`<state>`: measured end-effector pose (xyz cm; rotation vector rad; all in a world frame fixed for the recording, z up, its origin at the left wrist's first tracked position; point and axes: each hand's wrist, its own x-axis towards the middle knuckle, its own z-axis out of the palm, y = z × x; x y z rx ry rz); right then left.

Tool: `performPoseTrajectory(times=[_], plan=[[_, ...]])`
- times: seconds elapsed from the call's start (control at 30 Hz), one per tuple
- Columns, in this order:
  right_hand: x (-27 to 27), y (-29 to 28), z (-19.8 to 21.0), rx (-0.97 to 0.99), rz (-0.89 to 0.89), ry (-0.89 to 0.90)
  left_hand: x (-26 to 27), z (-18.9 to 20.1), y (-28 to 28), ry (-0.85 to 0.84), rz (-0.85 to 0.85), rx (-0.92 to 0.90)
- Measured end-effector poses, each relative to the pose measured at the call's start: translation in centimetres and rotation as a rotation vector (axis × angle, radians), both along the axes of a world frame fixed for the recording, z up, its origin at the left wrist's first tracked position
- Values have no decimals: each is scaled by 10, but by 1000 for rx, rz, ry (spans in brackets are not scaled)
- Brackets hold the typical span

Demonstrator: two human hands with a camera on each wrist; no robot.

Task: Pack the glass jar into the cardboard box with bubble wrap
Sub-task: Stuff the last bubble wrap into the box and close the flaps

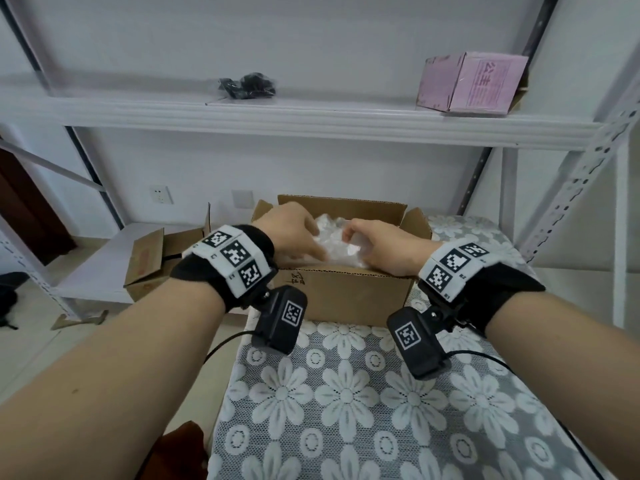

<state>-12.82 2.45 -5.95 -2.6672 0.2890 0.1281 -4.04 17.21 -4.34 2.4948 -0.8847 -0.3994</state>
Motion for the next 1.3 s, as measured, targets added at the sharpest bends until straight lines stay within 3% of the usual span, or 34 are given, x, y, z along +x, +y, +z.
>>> performPoseTrajectory(times=[0.13,0.33,0.5,0.87,1.03,1.3], plan=[[5,4,-4,-39,20,-7,-6,12,-11,-102,-24,-179],[-5,-9,1,-12,105,-7,-8,-13,-24,-150,-116,156],[-12,-7,10,-205,119,-115,-11,-10,-28,-131,-124,269],[11,-14,-15,-226,65,-117,-12,6,-16,29,-205,305],[10,-14,-20,-201,54,-115,-15,8,-17,36,-222,331],[6,-4,-14,-328,139,-98,-22,4,-18,-17,-201,351]])
